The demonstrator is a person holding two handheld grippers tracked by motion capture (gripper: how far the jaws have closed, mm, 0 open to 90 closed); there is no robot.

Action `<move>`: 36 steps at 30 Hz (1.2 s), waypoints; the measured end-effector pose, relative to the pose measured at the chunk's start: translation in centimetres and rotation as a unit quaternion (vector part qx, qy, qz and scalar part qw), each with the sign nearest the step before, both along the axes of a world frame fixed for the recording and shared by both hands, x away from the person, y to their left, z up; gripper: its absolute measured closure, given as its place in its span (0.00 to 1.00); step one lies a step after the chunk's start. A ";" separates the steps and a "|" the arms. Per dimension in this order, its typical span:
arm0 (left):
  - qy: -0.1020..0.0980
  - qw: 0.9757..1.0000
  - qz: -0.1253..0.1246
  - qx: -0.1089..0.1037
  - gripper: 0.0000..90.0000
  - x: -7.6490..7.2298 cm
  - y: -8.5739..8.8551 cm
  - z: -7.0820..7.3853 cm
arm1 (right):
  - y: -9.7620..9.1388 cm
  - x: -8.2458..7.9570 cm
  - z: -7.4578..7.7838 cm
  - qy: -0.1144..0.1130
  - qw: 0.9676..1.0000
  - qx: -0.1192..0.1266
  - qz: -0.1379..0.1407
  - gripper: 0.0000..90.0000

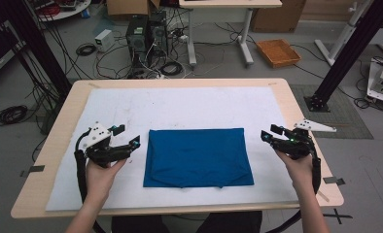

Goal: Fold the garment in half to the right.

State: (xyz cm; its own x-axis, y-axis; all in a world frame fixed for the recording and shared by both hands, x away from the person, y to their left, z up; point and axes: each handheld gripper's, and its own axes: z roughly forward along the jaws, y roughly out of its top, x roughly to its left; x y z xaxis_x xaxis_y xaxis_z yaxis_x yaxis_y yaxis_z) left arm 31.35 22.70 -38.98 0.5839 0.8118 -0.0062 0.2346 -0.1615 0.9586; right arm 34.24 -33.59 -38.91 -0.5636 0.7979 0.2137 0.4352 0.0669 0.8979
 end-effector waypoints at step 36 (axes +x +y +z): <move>0.255 0.964 -0.002 -0.071 0.51 -4.8 -2.3 -6.0 | 2.0 0.1 -0.3 0.002 1.000 -0.012 0.024 0.46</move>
